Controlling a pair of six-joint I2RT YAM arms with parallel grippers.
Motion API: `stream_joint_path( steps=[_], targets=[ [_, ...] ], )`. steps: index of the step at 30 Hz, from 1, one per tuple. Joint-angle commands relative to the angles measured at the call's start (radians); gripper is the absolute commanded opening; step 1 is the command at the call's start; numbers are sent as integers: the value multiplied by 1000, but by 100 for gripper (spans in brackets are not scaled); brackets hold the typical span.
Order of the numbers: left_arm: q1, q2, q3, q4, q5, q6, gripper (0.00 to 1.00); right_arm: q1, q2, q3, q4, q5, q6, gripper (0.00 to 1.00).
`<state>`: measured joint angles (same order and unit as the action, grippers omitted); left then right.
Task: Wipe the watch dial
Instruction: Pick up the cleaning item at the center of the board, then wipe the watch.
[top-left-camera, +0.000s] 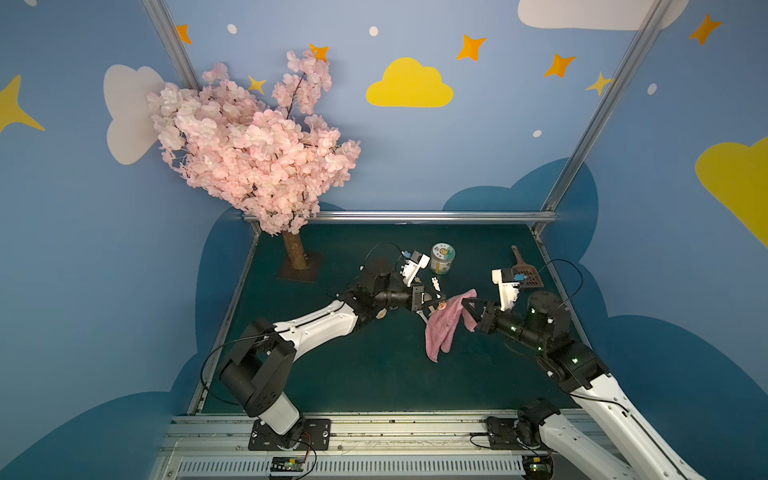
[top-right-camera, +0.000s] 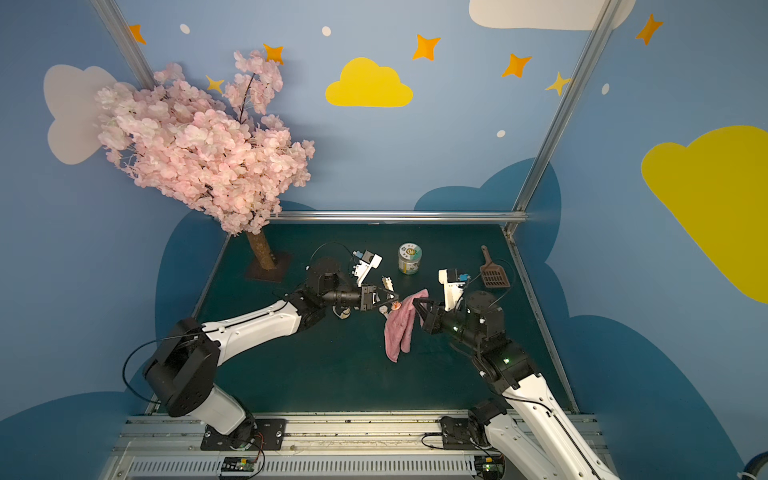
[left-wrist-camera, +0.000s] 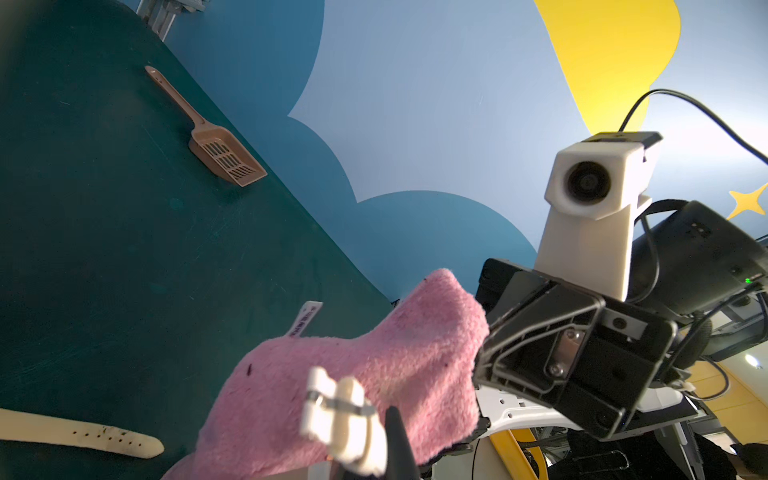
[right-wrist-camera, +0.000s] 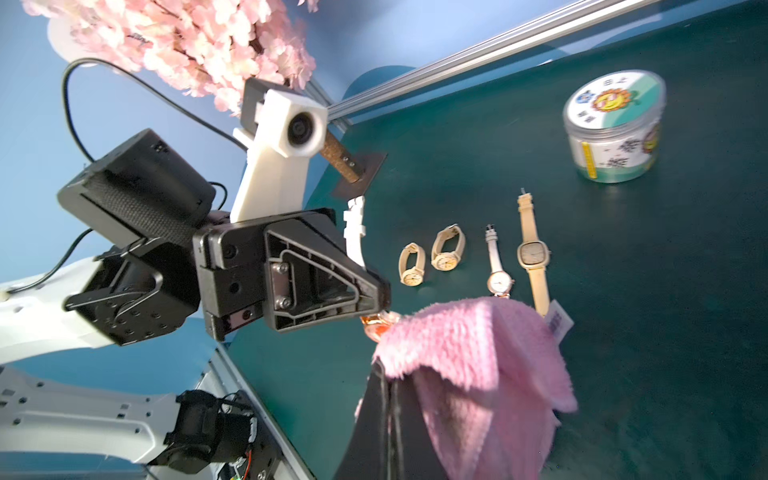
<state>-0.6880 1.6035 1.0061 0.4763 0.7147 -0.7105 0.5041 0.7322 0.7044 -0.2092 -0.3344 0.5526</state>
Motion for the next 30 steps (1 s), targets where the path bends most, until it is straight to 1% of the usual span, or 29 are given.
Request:
stream_joint_path(
  steps=[1, 5, 12, 17, 30],
  targets=[
    [-5, -10, 1, 38, 8, -22, 3, 23, 26, -28, 193, -67, 35, 0],
    [-8, -22, -8, 42, -1, -28, 3, 43, 80, -83, 313, -98, 83, 0],
    [-13, -28, -26, 66, -18, -72, 3, 67, 138, -149, 378, -50, 111, 0],
    [-13, -30, -35, 82, -27, -84, 3, 79, 159, -171, 379, -45, 131, 0],
    [-13, -34, -43, 82, -46, -92, 3, 113, 124, -233, 374, -5, 154, 0]
  ],
)
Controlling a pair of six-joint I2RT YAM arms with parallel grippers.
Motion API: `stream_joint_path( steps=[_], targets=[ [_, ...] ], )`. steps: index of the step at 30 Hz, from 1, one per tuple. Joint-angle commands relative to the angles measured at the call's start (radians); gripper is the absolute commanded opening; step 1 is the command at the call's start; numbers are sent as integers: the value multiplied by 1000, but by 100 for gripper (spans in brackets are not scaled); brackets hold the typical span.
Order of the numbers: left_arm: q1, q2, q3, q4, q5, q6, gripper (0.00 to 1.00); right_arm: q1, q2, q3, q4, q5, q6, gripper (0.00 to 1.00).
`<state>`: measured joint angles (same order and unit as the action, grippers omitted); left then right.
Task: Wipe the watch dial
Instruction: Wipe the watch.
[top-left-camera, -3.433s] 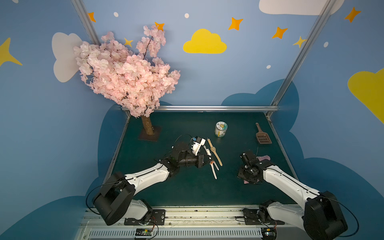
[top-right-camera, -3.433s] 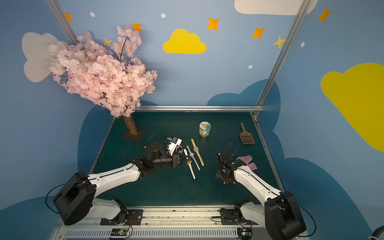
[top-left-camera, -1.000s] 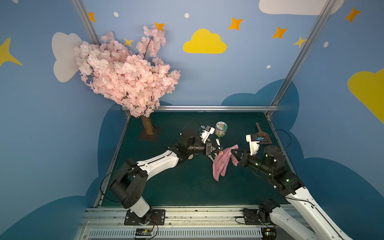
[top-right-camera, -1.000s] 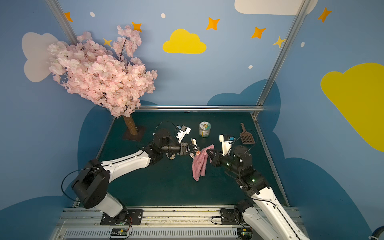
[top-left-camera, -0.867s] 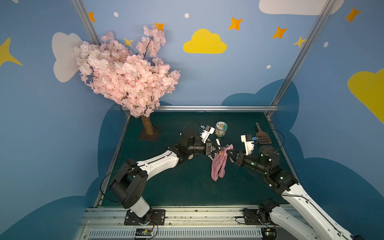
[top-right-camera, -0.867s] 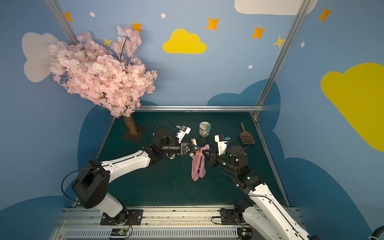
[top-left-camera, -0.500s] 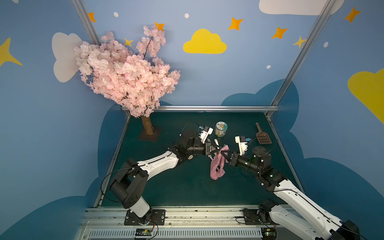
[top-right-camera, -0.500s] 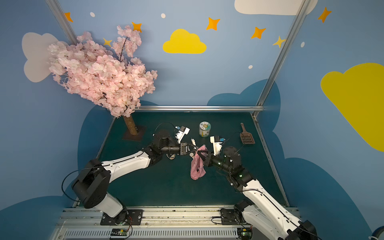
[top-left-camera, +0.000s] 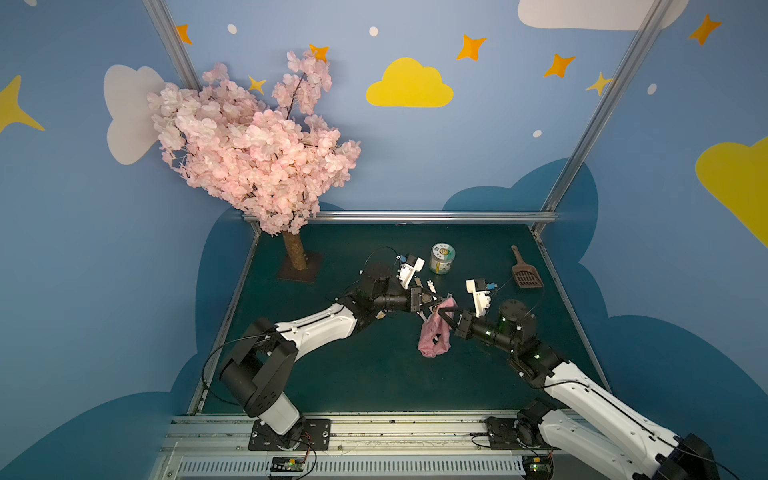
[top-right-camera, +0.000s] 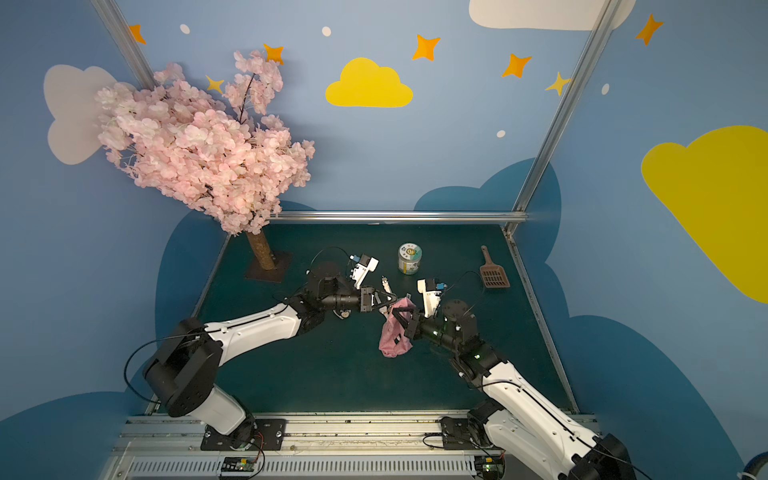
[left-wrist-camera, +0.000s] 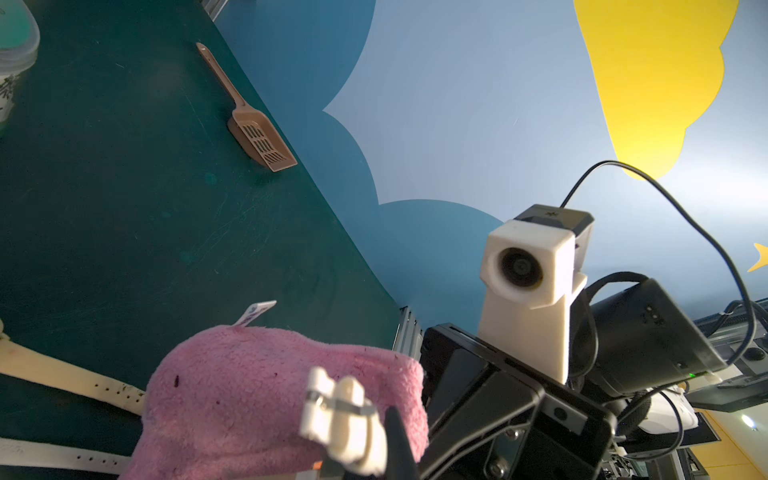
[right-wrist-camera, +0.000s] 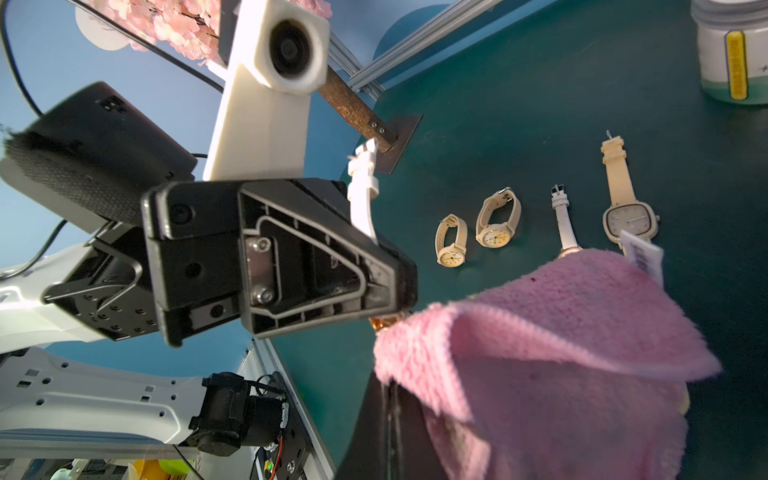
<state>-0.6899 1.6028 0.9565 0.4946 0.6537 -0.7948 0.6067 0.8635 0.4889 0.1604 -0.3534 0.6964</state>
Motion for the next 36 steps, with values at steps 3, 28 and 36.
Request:
stream_joint_path(
  steps=[3, 28, 36],
  targets=[
    [-11, -35, 7, 62, 17, -7, 3, 11, -4, -30, 8, 23, 12, 0],
    [-13, -36, -12, 62, 22, -13, 3, 45, -43, 80, -9, 22, -13, 0],
    [-11, -65, -12, 56, 18, -8, 3, 50, -67, 105, -296, 321, 0, 0]
  ],
)
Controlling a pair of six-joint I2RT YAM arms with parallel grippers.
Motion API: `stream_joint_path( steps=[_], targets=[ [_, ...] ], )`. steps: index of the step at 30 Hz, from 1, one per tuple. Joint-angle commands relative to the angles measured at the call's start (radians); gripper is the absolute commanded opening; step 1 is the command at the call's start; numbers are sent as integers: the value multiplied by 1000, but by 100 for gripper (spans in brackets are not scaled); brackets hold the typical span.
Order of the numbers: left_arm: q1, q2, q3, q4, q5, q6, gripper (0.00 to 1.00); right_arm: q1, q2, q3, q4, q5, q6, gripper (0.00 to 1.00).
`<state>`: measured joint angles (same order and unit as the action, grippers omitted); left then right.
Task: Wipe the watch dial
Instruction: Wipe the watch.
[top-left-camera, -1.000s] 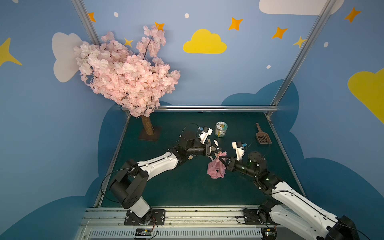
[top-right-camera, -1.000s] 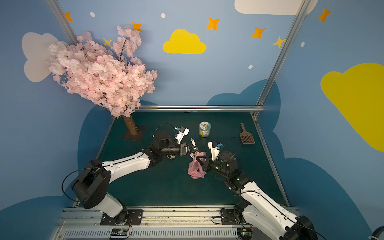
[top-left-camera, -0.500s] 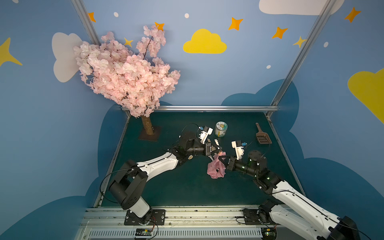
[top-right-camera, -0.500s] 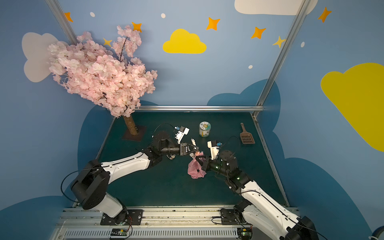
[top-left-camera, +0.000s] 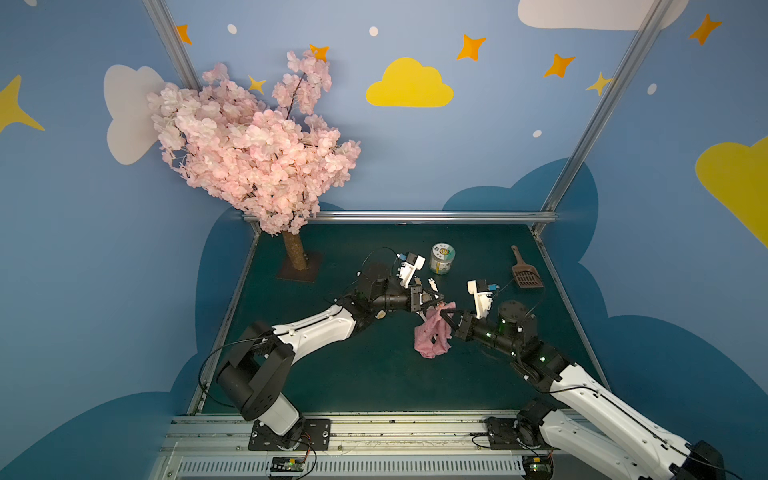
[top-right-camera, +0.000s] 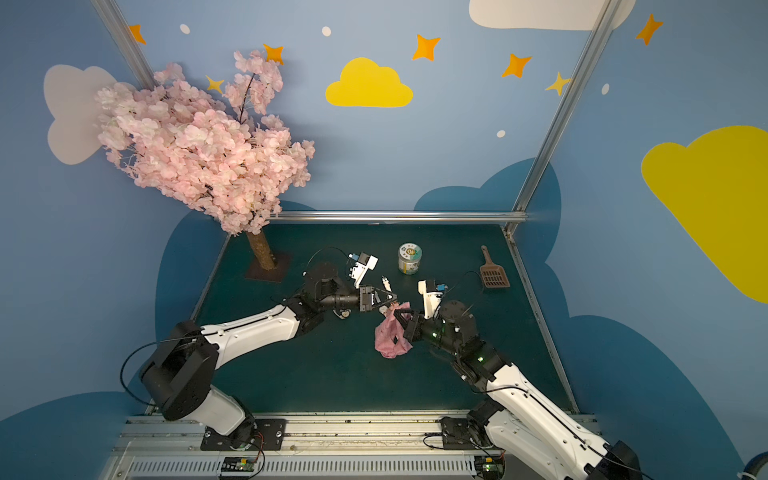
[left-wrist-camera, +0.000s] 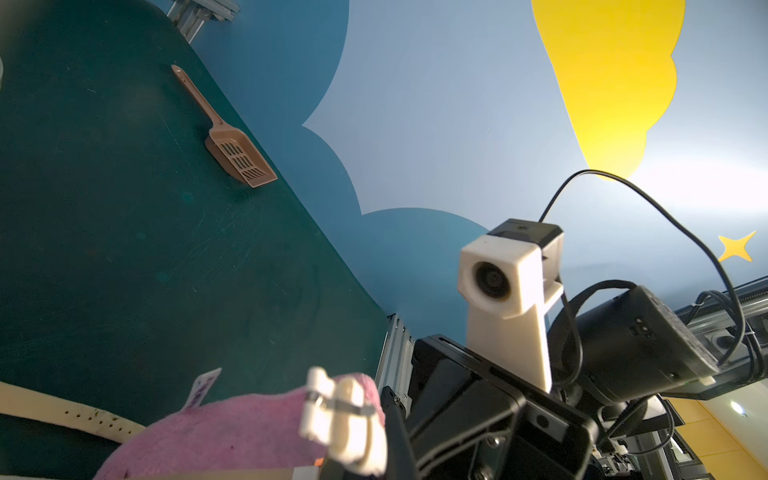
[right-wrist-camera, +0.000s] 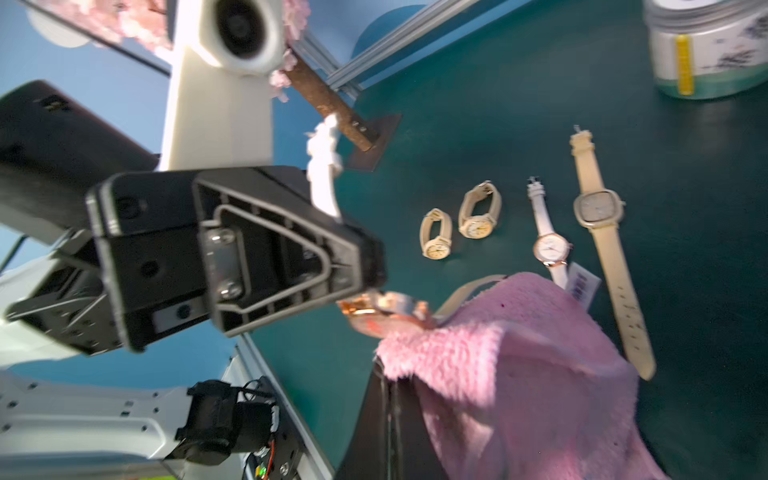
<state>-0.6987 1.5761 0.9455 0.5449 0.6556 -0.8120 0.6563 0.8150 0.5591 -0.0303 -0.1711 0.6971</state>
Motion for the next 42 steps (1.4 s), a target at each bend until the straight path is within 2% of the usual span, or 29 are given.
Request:
stream_joint_path(
  steps=[1, 4, 12, 17, 20, 26, 32, 35, 40, 42],
  targets=[
    [-2, -42, 2, -1, 18, 11, 3, 1, -25, 27, -99, 143, -1, 0],
    [-2, -48, 3, -6, 15, 14, 3, 0, -41, 6, -34, 105, -9, 0],
    [-2, -44, 0, -6, 10, 16, 3, 2, -33, -8, 170, -161, -33, 0],
    [-2, -33, -2, -1, 18, 8, 3, 3, -23, -8, 251, -228, -17, 0],
    [-2, -32, -4, 8, 19, 2, 3, 8, -2, -7, 261, -229, -13, 0],
    [-2, -55, -7, 7, 13, 5, 3, 15, 19, 29, -16, 20, -13, 0],
    [-2, -64, -13, 1, 9, 7, 3, 15, 22, -1, -77, 96, 15, 0],
    [-2, -67, -17, 1, 9, 7, 3, 15, 1, -5, -30, 22, -3, 0],
    [-1, -60, -14, 2, 9, 5, 3, 15, -39, -10, 153, -171, -35, 0],
    [-2, -57, -14, 4, 12, 2, 3, 16, -45, -13, 207, -192, -31, 0]
  ],
)
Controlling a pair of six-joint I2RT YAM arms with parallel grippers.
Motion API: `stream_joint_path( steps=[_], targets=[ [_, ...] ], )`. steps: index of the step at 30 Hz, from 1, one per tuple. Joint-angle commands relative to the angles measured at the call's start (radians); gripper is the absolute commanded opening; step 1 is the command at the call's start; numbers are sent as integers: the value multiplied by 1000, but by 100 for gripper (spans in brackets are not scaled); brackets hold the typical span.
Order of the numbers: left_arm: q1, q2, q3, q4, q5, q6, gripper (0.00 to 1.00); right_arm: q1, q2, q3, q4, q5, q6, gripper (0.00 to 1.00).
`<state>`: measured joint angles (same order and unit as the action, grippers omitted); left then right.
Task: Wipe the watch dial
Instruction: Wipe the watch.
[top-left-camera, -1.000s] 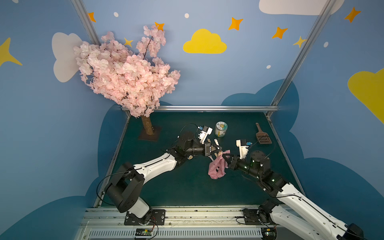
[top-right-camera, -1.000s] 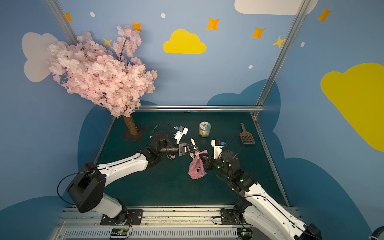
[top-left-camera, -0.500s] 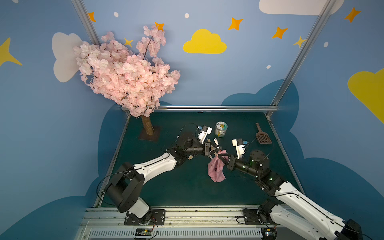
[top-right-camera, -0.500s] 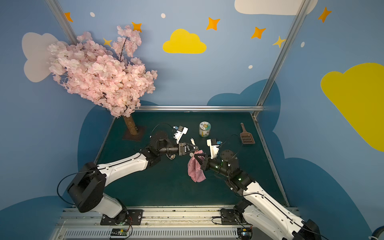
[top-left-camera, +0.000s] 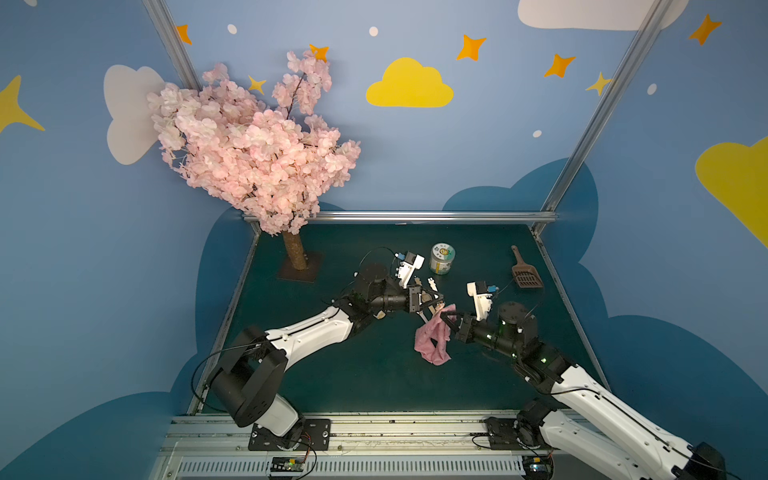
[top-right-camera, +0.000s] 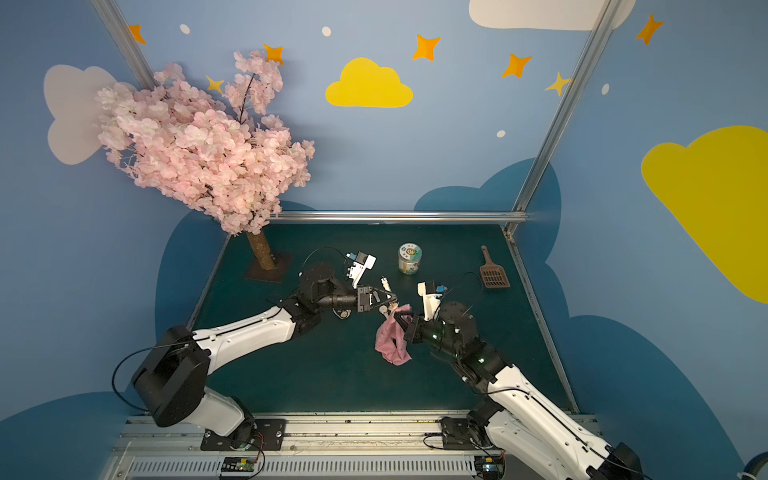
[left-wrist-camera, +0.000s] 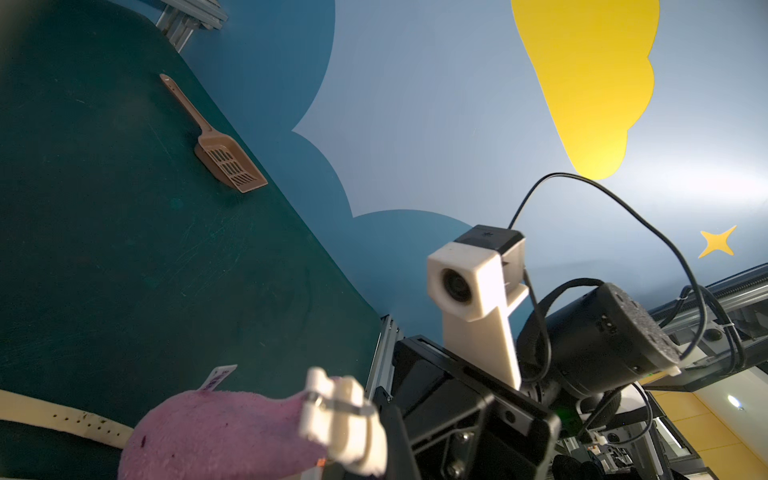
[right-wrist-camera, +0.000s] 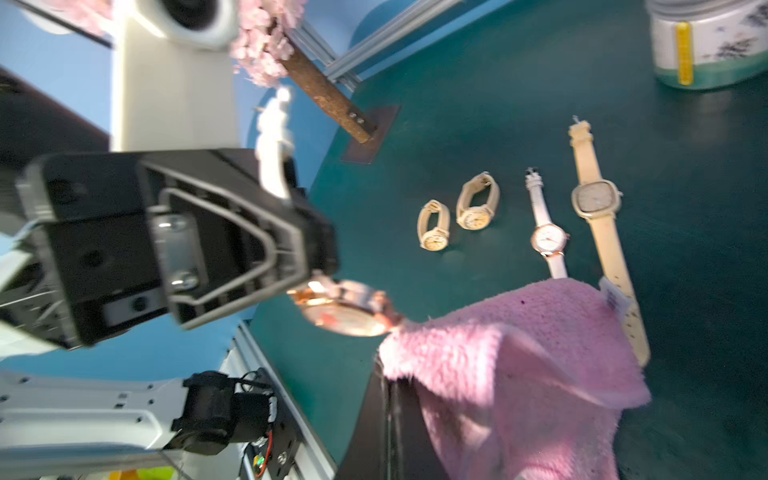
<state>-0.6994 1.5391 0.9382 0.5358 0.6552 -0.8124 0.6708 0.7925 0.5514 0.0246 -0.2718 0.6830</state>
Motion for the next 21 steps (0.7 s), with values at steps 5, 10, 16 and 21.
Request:
stream_joint_path(
  steps=[5, 10, 16, 21],
  targets=[
    [0, -19, -13, 15, 15, -1, 3, 1, -25, -8, 112, 43, 5, 0],
    [0, -29, -12, 15, 12, -2, 3, 3, 30, 9, -21, 122, 23, 0],
    [0, -29, -12, 15, 12, 1, 3, 6, 74, -7, -2, 93, 45, 0],
    [0, -27, -15, 14, 9, 4, 3, 7, 30, -19, 139, -37, 4, 0]
  ],
)
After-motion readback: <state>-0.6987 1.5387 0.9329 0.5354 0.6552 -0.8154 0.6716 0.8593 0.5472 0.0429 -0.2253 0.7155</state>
